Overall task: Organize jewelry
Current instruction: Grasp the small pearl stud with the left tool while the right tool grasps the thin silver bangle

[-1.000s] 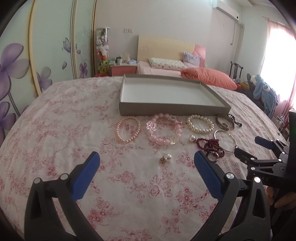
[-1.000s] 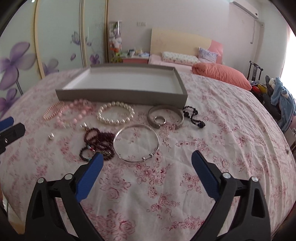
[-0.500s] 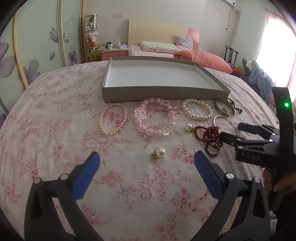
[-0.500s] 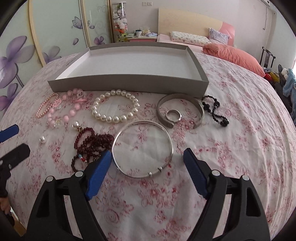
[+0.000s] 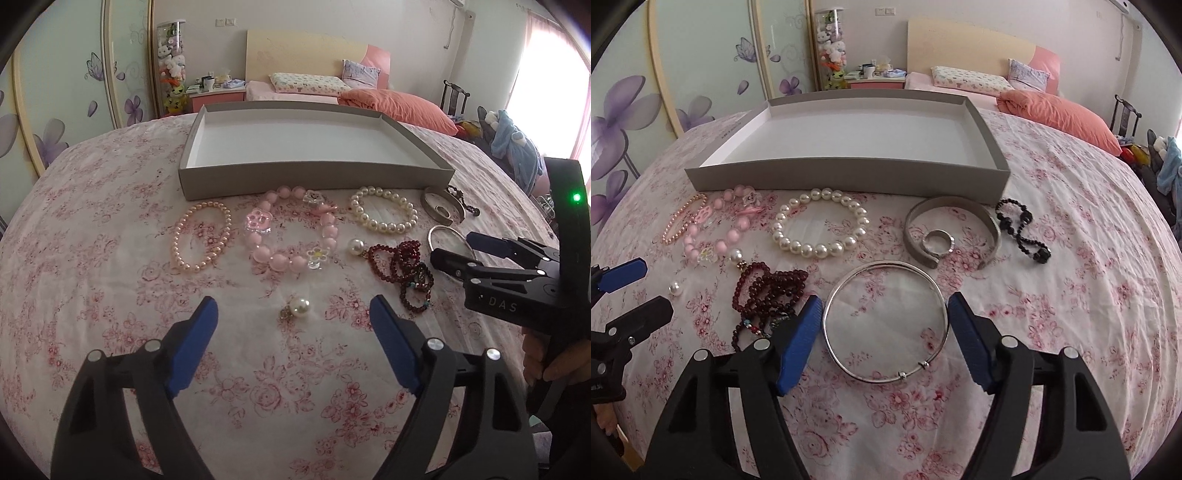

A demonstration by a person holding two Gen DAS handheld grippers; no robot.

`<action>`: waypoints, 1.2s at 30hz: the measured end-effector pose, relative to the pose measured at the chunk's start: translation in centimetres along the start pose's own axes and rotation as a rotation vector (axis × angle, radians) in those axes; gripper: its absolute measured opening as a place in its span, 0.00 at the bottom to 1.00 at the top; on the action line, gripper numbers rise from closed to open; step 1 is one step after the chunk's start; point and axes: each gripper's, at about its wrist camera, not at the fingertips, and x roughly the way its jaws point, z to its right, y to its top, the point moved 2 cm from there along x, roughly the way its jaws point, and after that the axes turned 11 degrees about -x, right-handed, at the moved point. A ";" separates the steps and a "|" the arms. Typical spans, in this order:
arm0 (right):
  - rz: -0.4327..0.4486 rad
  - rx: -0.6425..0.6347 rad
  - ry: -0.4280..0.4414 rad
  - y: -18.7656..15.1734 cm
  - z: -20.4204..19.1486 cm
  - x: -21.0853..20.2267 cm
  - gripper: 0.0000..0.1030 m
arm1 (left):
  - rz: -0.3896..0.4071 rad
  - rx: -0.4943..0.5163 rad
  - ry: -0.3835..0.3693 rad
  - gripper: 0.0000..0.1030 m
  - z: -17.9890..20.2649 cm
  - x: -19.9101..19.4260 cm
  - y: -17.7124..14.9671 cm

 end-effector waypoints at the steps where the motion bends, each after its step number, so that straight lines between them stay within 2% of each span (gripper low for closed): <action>1: 0.000 0.006 -0.002 -0.2 0.2 -0.1 0.68 | -0.004 0.000 -0.001 0.74 0.1 0.2 0.1; 9: -0.001 0.012 -0.004 -0.1 0.7 0.0 0.68 | -0.037 0.003 0.012 0.49 0.9 1.6 0.2; 14: -0.001 0.012 -0.005 -0.1 0.7 0.0 0.68 | -0.027 0.013 0.032 0.39 1.2 1.9 0.0; 16: -0.001 0.011 -0.005 -0.1 0.7 0.0 0.68 | -0.022 0.014 0.041 0.32 1.1 1.9 0.0; 21: -0.002 0.010 -0.006 0.0 0.9 0.2 0.69 | -0.019 0.016 0.040 0.25 1.1 1.8 -0.2; 24: -0.001 0.010 -0.007 0.0 0.9 0.3 0.69 | -0.014 0.026 0.038 0.15 1.2 1.8 -0.3; 36: 0.020 0.019 -0.005 -0.2 0.7 -0.3 0.68 | -0.007 -0.019 -0.002 0.14 0.1 1.1 0.2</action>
